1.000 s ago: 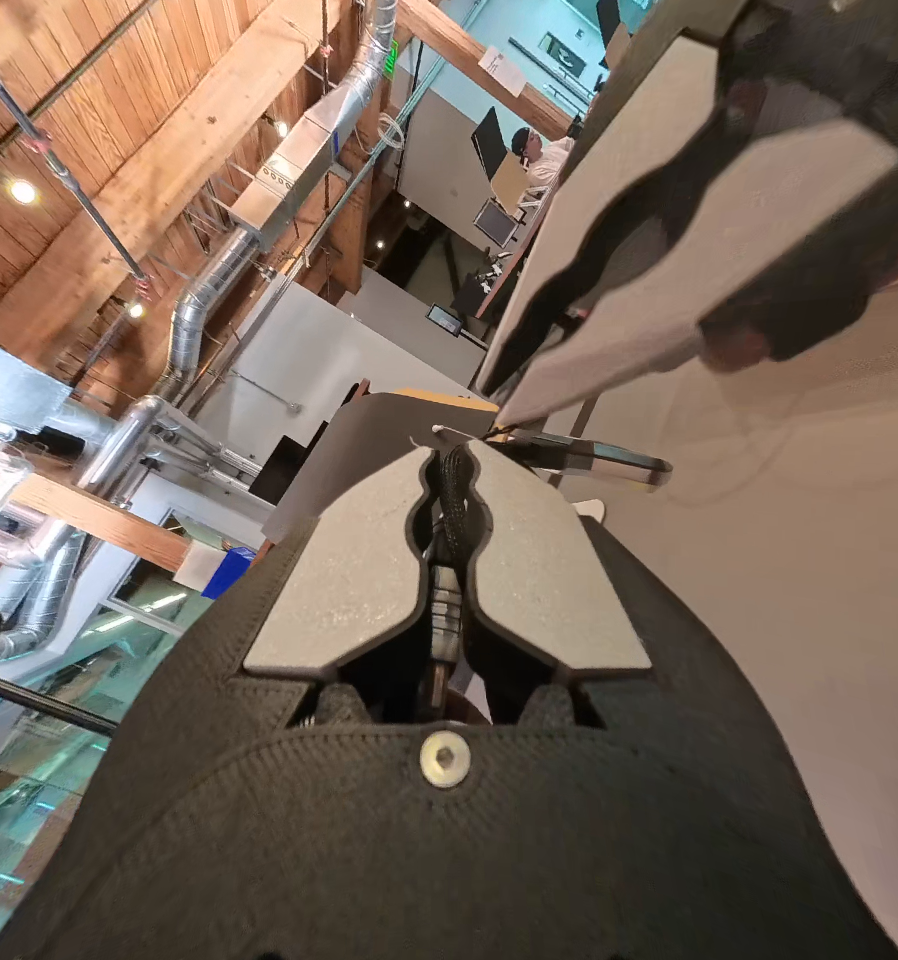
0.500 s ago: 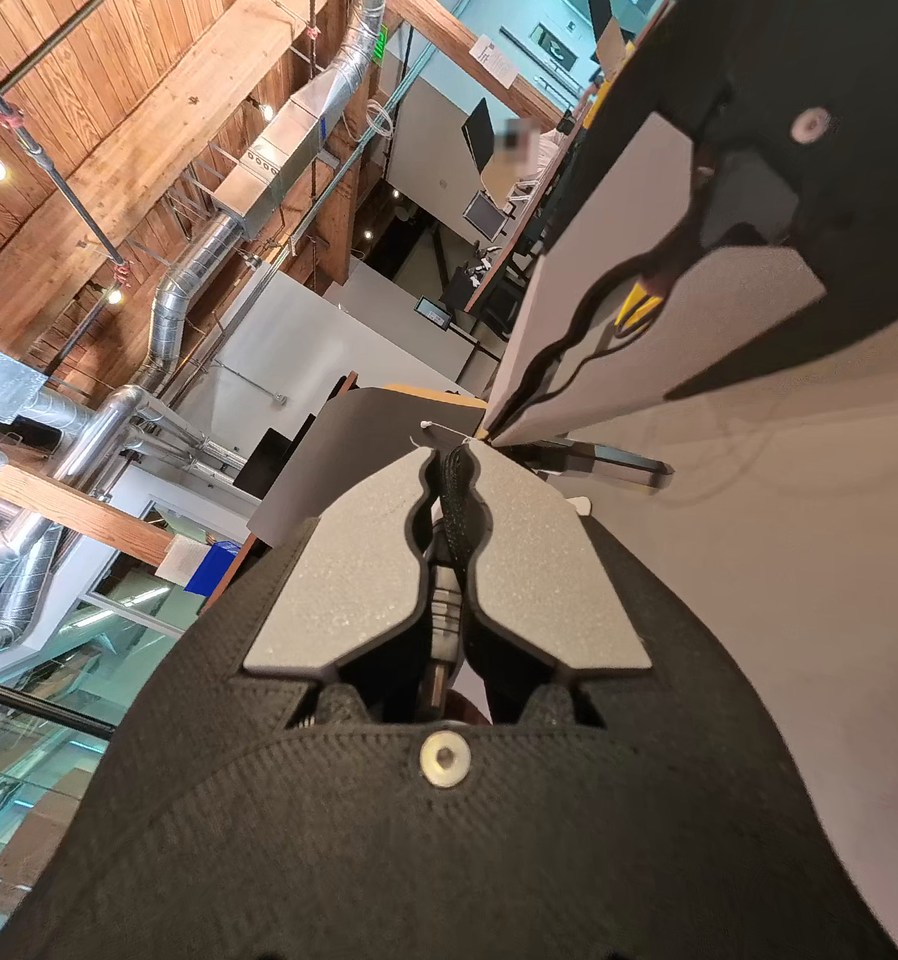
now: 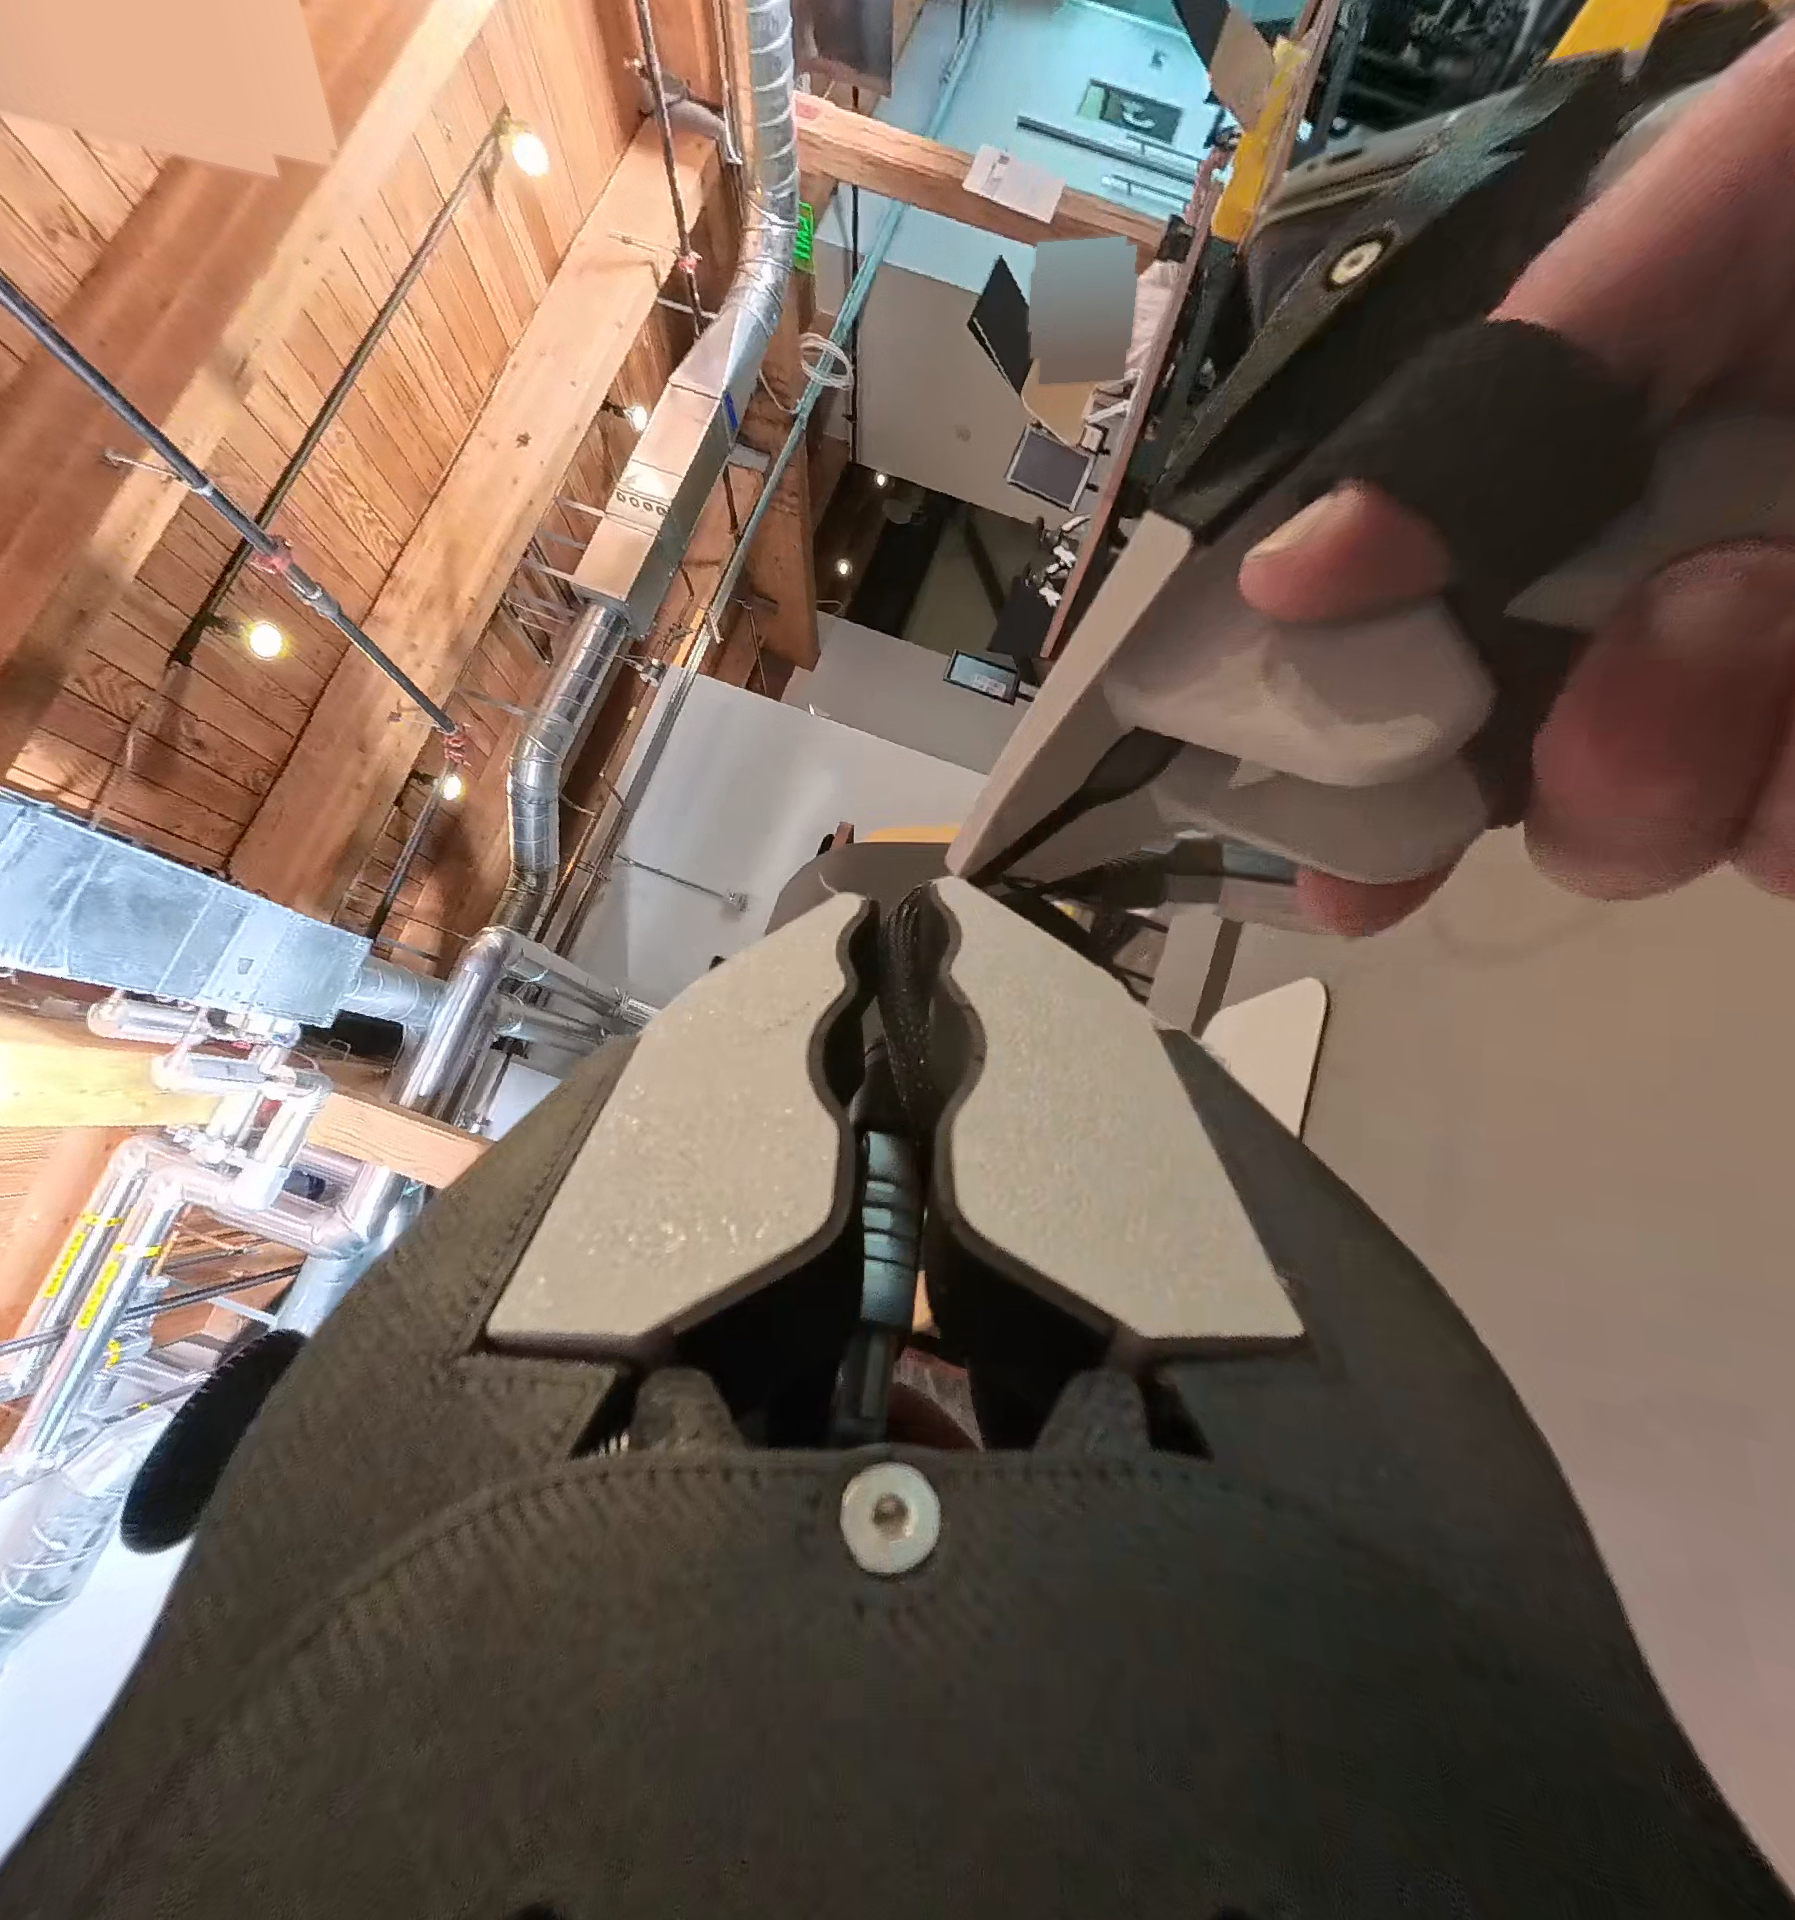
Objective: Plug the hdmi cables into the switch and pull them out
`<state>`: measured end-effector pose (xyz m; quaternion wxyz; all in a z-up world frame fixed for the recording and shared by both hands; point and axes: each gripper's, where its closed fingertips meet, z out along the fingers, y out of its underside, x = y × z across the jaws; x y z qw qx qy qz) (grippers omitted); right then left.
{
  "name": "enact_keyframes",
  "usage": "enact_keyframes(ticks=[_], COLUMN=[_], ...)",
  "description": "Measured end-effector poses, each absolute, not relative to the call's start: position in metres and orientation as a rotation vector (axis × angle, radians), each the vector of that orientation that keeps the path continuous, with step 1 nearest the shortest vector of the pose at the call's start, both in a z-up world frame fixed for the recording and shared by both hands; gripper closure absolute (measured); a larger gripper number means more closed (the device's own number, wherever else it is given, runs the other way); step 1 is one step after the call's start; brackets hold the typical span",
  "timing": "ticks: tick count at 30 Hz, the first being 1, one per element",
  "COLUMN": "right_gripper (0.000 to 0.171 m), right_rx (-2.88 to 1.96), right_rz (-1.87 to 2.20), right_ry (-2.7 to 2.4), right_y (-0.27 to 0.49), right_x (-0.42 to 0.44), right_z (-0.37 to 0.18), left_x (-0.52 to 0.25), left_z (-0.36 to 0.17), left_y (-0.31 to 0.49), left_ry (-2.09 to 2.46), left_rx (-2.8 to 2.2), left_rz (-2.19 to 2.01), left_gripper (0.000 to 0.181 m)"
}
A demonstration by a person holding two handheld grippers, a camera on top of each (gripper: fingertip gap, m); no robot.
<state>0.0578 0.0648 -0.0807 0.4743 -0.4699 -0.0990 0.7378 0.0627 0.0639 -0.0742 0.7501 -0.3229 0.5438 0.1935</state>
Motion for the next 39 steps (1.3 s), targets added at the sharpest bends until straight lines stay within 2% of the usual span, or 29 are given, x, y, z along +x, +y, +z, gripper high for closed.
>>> enact_keyframes(ticks=[2, 4, 5, 10, 18, 21, 23, 26, 30, 31, 34, 35, 37, 39], right_gripper=[0.166, 0.148, 0.146, 0.154, 0.169, 0.171, 0.171, 0.171, 0.171, 0.171, 0.171, 0.168, 0.149, 0.150], right_rx=[-1.212, -1.263, -1.266, -1.101, -0.909, -0.928, -1.023, -1.212, -1.282, -1.278, -1.313, -1.325, -1.330, -1.270], right_rz=[1.586, 1.173, 0.940, 0.074, -0.414, -0.368, -0.142, 0.495, 1.635, 1.745, 1.620, 1.482, 1.078, 0.710], right_ry=[-0.385, -0.584, -0.681, -0.986, -1.067, -1.054, -1.003, -0.821, -0.384, -0.342, -0.373, -0.429, -0.564, -0.702], right_y=[0.068, 0.072, 0.074, 0.078, 0.083, 0.082, 0.081, 0.075, 0.069, 0.069, 0.071, 0.073, 0.078, 0.078], right_x=[0.058, 0.059, 0.061, 0.064, 0.058, 0.059, 0.061, 0.058, 0.062, 0.060, 0.056, 0.056, 0.061, 0.066], right_z=[-0.082, -0.085, -0.087, -0.086, -0.082, -0.080, -0.078, -0.076, -0.073, -0.078, -0.089, -0.092, -0.097, -0.092], left_x=[0.061, 0.058, 0.056, 0.055, 0.057, 0.056, 0.056, 0.058, 0.060, 0.060, 0.058, 0.057, 0.054, 0.051], left_z=[-0.075, -0.077, -0.076, -0.072, -0.070, -0.070, -0.070, -0.067, -0.064, -0.066, -0.080, -0.082, -0.080, -0.075], left_y=[0.067, 0.074, 0.078, 0.081, 0.076, 0.076, 0.075, 0.073, 0.069, 0.070, 0.076, 0.077, 0.080, 0.084], left_ry=[1.190, 1.180, 1.174, 1.156, 1.160, 1.155, 1.157, 1.159, 1.173, 1.182, 1.202, 1.199, 1.186, 1.166], left_rx=[-0.742, -0.800, -0.826, -0.900, -0.907, -0.908, -0.896, -0.869, -0.789, -0.792, -0.836, -0.856, -0.887, -0.919], left_rz=[0.400, 0.362, 0.334, 0.245, 0.237, 0.231, 0.242, 0.263, 0.348, 0.362, 0.341, 0.328, 0.300, 0.265], left_gripper=[0.175, 0.175, 0.175, 0.176, 0.175, 0.175, 0.175, 0.175, 0.175, 0.175, 0.175, 0.175, 0.175, 0.175])
